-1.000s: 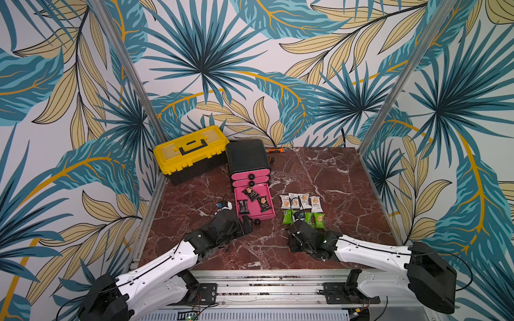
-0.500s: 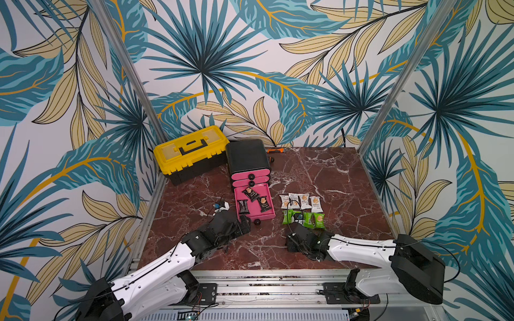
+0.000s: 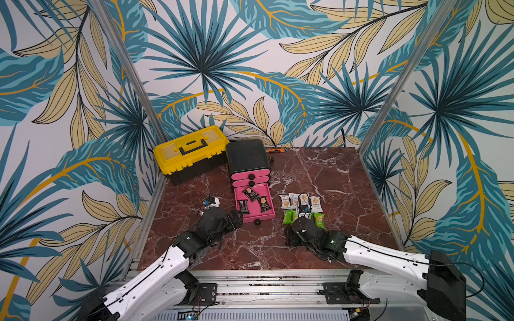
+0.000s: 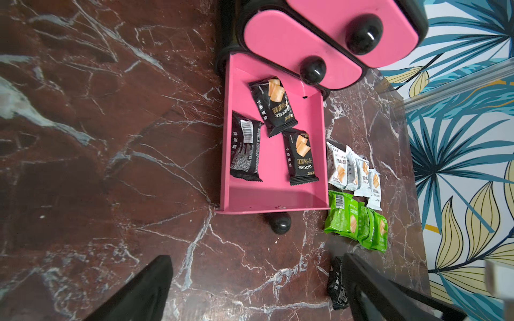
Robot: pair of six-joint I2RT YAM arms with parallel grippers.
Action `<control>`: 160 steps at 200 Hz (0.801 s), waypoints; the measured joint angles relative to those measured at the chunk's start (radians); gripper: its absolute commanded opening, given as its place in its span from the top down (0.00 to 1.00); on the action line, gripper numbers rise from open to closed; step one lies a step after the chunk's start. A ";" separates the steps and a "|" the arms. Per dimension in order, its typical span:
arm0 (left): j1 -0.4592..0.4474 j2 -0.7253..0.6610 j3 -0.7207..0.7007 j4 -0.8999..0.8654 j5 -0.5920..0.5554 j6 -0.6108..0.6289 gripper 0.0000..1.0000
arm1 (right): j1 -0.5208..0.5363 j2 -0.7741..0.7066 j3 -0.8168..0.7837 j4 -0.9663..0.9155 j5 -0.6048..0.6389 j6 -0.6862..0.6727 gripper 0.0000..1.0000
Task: Take the cookies out of the drawer
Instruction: Place the cookie at the center of the board.
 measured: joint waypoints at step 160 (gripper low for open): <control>0.231 0.039 -0.016 0.056 0.232 0.093 0.00 | -0.113 0.663 0.502 0.273 -0.283 -0.106 0.46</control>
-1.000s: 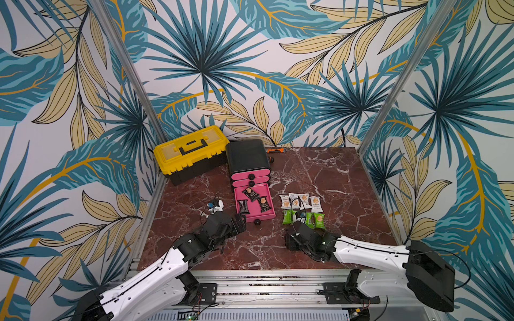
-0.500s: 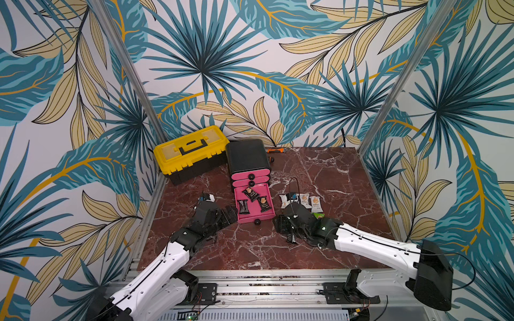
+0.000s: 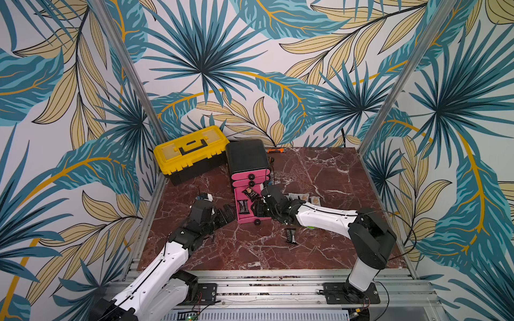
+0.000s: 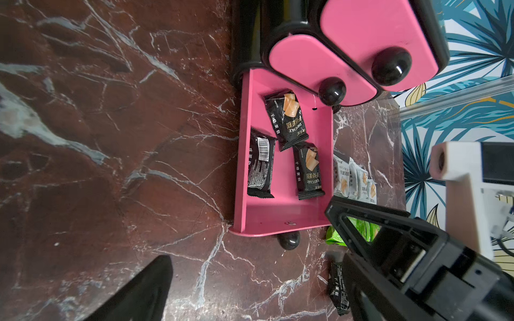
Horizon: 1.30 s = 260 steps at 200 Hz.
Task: Take the cookies out of the drawer
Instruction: Place the cookie at the center of the board, then pick up the cookie from the drawer.
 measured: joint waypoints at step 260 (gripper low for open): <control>0.001 -0.011 -0.022 0.019 -0.018 0.039 0.00 | 0.048 0.309 0.214 0.068 0.092 0.047 0.68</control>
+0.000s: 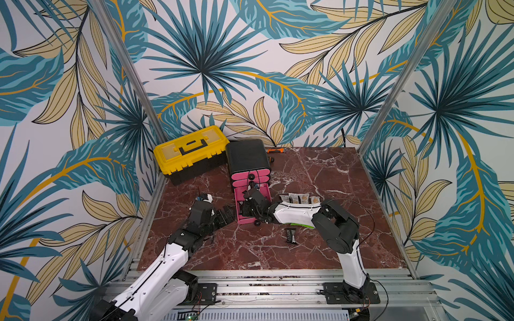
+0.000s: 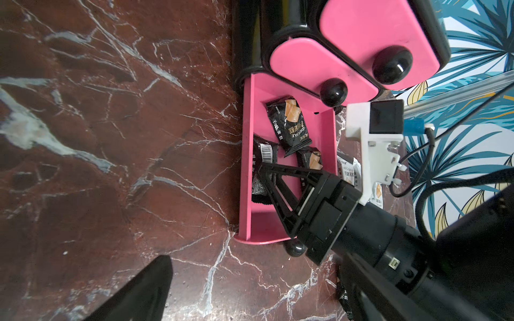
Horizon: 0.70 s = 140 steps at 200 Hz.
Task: Take the cookies out of the drawer
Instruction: Pick up the cookie from the drawer.
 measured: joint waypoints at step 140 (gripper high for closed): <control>-0.119 0.084 0.102 -0.089 -0.053 -0.008 0.00 | 0.002 -0.308 -0.175 -0.033 0.022 -0.069 0.95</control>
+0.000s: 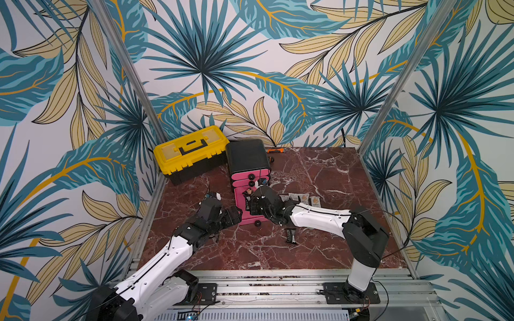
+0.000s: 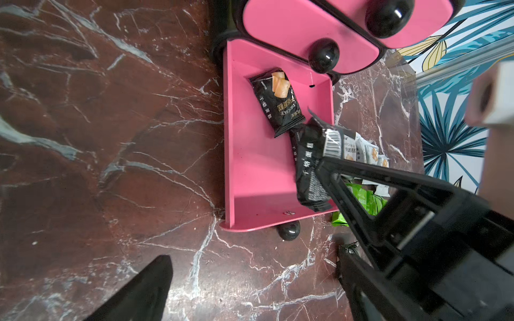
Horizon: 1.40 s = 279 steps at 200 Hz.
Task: Take the cookies out of the drawer
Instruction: Place the cookie at the center of the board.
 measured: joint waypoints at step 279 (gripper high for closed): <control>-0.239 0.120 0.027 0.224 -0.081 -0.113 0.00 | -0.058 -0.568 -0.655 -0.364 0.193 0.033 0.89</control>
